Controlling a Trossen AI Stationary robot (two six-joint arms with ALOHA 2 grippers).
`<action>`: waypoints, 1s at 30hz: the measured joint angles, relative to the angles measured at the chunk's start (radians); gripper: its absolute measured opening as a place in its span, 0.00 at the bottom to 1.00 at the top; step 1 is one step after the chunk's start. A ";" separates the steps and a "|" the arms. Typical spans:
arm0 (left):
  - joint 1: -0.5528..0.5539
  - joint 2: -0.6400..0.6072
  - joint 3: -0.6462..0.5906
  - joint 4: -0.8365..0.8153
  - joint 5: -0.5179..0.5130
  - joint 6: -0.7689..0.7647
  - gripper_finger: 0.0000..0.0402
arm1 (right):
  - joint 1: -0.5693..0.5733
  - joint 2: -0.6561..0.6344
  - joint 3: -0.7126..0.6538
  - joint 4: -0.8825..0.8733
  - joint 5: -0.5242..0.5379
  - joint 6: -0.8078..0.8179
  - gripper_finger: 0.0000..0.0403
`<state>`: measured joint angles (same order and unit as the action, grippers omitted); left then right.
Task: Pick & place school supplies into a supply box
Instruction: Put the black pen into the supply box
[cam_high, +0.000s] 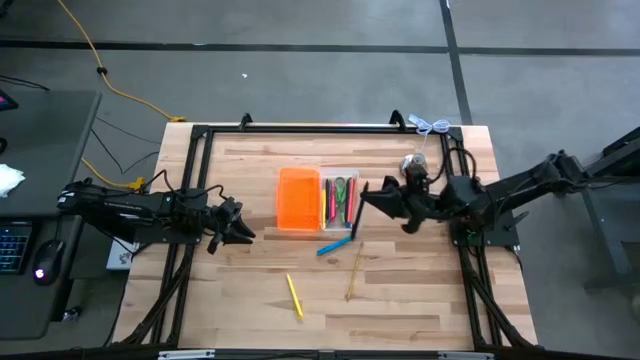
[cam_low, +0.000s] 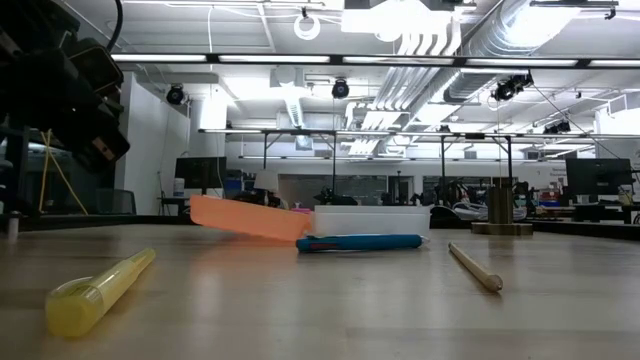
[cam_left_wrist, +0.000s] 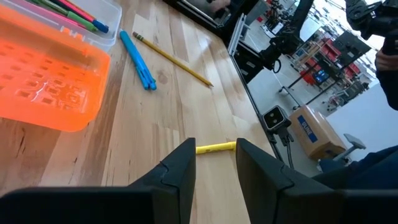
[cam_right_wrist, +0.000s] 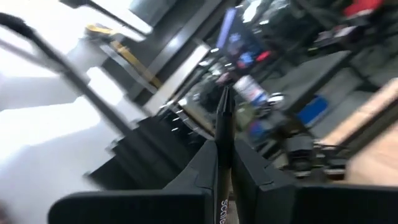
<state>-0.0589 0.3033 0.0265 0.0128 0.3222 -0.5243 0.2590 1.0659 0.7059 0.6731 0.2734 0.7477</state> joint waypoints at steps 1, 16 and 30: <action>0.000 0.000 0.000 0.000 0.000 0.006 0.36 | -0.005 0.010 0.000 -0.003 0.021 0.007 0.03; 0.000 -0.001 -0.005 0.120 0.016 0.135 0.36 | -0.083 0.184 0.000 -0.002 0.104 0.064 0.03; 0.000 0.000 -0.002 0.154 0.043 0.165 0.36 | -0.197 0.363 0.391 -0.607 0.105 0.010 0.03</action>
<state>-0.0593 0.3035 0.0242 0.1667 0.3652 -0.3595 0.0624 1.4294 1.0972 0.0663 0.3786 0.7574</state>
